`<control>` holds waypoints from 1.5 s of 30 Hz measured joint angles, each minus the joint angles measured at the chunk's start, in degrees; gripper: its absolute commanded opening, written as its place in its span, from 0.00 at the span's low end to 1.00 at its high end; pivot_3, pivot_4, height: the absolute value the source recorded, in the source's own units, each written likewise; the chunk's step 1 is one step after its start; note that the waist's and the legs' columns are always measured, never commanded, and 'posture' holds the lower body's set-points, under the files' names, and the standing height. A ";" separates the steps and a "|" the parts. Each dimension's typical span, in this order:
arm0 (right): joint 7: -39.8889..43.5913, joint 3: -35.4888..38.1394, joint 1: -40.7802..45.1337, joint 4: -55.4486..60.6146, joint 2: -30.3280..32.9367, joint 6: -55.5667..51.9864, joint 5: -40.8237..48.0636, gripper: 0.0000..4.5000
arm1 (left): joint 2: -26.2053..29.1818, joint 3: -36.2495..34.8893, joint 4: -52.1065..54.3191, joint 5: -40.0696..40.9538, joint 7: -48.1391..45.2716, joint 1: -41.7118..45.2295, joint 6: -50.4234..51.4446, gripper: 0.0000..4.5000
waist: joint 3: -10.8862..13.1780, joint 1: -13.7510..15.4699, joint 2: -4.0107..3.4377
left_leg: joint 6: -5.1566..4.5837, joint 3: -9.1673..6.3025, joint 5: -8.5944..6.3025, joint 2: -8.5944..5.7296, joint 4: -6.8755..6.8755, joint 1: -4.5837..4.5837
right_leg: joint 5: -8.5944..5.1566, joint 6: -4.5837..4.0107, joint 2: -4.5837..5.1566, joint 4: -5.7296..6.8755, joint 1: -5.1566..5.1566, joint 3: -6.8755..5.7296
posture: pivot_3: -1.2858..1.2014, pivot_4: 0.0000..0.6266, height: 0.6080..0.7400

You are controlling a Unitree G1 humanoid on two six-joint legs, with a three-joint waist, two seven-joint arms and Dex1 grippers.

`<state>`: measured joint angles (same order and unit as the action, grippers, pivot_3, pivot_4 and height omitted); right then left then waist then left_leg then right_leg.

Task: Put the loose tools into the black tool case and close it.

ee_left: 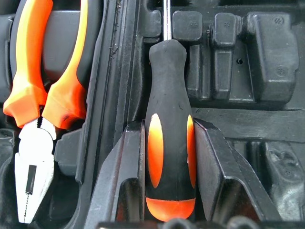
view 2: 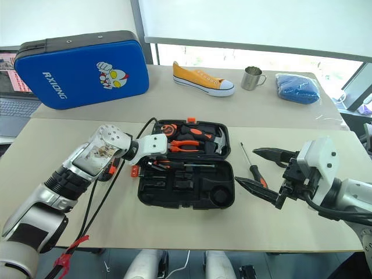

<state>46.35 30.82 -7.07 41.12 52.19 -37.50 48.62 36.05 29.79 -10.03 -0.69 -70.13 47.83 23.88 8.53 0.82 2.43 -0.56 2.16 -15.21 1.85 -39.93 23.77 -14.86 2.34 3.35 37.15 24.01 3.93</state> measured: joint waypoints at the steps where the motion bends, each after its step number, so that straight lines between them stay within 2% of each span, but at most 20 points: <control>1: -0.37 0.04 0.00 0.09 0.02 -0.07 0.04 1.00 | -0.49 -0.11 -0.25 0.01 -0.16 0.11 -0.11 0.57 | 0.00 0.11 0.00 | 0.00 0.00 0.00 -0.02 -0.02 0.00 | 0.01 0.02 0.00 0.00 -0.05 0.00 | 0.52 0.24 1.00; 6: -1.30 0.04 0.07 0.67 0.10 -0.54 1.12 1.00 | -0.89 -1.79 -1.00 0.70 -0.95 1.37 1.84 0.93 | 0.00 0.13 0.00 | -0.04 -0.05 0.03 -0.03 -0.13 0.03 | 0.03 0.06 0.00 0.06 -0.06 0.00 | 0.52 0.24 1.00; 8: -1.44 0.03 0.11 0.91 0.26 -0.71 1.40 1.00 | -0.17 -4.09 -0.53 1.37 -1.53 3.51 3.01 0.93 | 0.00 0.04 0.00 | -0.05 -0.10 0.03 -0.03 -0.13 0.04 | 0.03 0.06 -0.01 0.06 -0.06 -0.01 | 0.52 0.24 1.00; 11: -1.46 0.04 -0.07 1.09 0.27 -0.81 1.77 1.00 | 0.55 -7.33 0.38 3.20 -3.08 6.86 4.00 0.77 | 0.00 -0.09 0.00 | -0.05 -0.14 0.03 -0.04 -0.12 0.04 | 0.03 0.06 -0.01 0.05 -0.07 -0.01 | 0.52 0.24 1.00; 17: -1.57 -0.07 -0.05 1.09 0.40 -0.83 1.76 1.00 | -2.24 -5.69 -0.52 2.13 -3.79 7.42 -0.46 0.29 | 0.00 -0.12 0.00 | -0.05 -0.14 0.03 -0.04 -0.13 0.03 | 0.03 0.06 -0.01 0.06 -0.07 -0.01 | 0.52 0.24 1.00; 20: -1.59 -0.24 0.35 1.08 0.75 -0.83 1.67 1.00 | -4.08 -3.55 -4.29 -0.70 -2.92 7.18 -5.37 0.03 | 0.00 -0.12 0.00 | -0.05 -0.13 0.03 -0.04 -0.13 0.03 | 0.04 0.06 -0.02 0.06 -0.07 -0.01 | 0.52 0.24 1.00; 21: -1.60 -0.27 0.35 1.07 0.75 -0.83 1.67 1.00 | -4.37 -3.27 -4.95 -1.28 -2.78 7.09 -6.12 0.01 | 0.00 -0.12 0.00 | -0.05 -0.13 0.03 -0.04 -0.13 0.03 | 0.04 0.06 -0.02 0.06 -0.07 0.00 | 0.52 0.24 1.00; 38: -1.79 -0.60 0.01 1.01 0.73 -0.83 1.10 1.00 | -6.92 -1.69 -12.08 -7.29 -2.52 6.24 -15.39 0.01 | -0.01 0.14 -0.01 | -0.05 -0.14 0.03 -0.06 -0.19 0.00 | 0.05 0.08 0.00 0.05 -0.18 -0.01 | 0.52 0.24 1.00; 45: -3.12 -0.78 0.00 1.02 0.25 -0.83 1.16 1.00 | -7.99 0.80 -14.83 -11.87 -2.43 6.55 -24.72 0.01 | -0.03 0.48 -0.03 | -0.12 -0.06 -0.02 -0.12 -0.18 -0.57 | 0.02 0.13 -0.01 -0.15 -0.94 -0.06 | 0.52 0.24 1.00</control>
<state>43.23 30.03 -7.06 42.14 52.44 -38.33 49.78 28.06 30.59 -24.86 -12.56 -72.56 54.37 -0.83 8.50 1.30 2.40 -0.69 2.10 -15.22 1.74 -40.11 23.19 -14.83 2.47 3.34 37.00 23.07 3.87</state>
